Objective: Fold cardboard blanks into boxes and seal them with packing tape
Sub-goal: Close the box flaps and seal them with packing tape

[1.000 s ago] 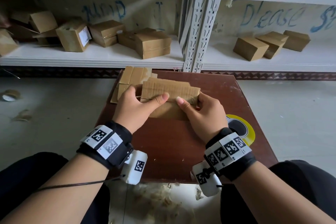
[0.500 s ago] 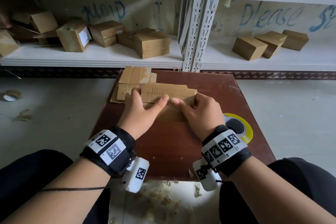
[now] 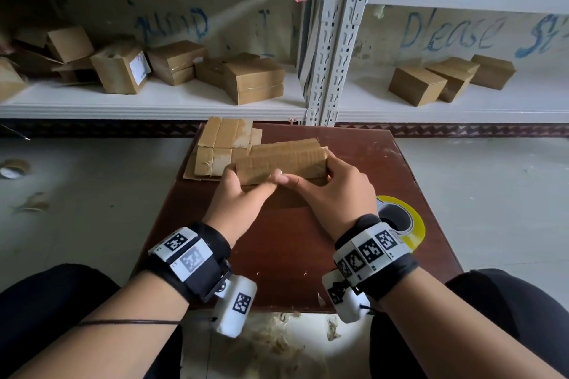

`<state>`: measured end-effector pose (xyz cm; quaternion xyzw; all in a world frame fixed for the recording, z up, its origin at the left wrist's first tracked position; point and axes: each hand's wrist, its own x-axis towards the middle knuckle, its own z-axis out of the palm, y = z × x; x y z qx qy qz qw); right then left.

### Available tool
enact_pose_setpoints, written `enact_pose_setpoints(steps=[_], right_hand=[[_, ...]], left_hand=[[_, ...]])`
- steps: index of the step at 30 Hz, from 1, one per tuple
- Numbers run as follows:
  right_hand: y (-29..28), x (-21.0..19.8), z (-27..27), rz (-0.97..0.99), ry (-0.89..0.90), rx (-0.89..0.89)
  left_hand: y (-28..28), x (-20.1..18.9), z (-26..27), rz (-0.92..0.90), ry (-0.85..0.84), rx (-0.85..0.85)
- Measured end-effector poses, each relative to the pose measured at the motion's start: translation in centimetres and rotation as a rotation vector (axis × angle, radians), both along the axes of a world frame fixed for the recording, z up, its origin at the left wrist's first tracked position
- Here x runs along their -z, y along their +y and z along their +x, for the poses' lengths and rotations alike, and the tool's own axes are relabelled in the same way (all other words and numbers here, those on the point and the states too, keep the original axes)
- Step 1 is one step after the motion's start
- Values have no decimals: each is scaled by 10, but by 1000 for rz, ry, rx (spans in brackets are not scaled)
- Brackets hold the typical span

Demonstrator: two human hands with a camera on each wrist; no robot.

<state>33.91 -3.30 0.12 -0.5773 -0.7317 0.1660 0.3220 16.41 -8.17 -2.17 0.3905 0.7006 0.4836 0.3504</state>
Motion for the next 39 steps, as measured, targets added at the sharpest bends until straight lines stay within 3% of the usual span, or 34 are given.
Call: enact_pose_setpoints(steps=[7, 14, 19, 23, 28, 34, 39], right_hand=[[-6, -3, -2, -78, 111, -50], [0, 2, -11, -87, 355, -52], [-1, 9, -16, -2, 170, -52], [2, 16, -17, -91, 216, -21], [5, 27, -25, -209, 287, -33], [7, 21, -25, -227, 313, 10], [-3, 22, -22, -253, 540, -69]], left_hand=[[9, 1, -7, 101, -192, -87], [2, -2, -6, 133, 82, -116], [1, -6, -4, 94, 155, -117], [0, -8, -4, 59, 282, -128], [1, 1, -8, -48, 137, -34], [-7, -3, -3, -24, 564, -3], [0, -8, -20, 85, 747, -17]])
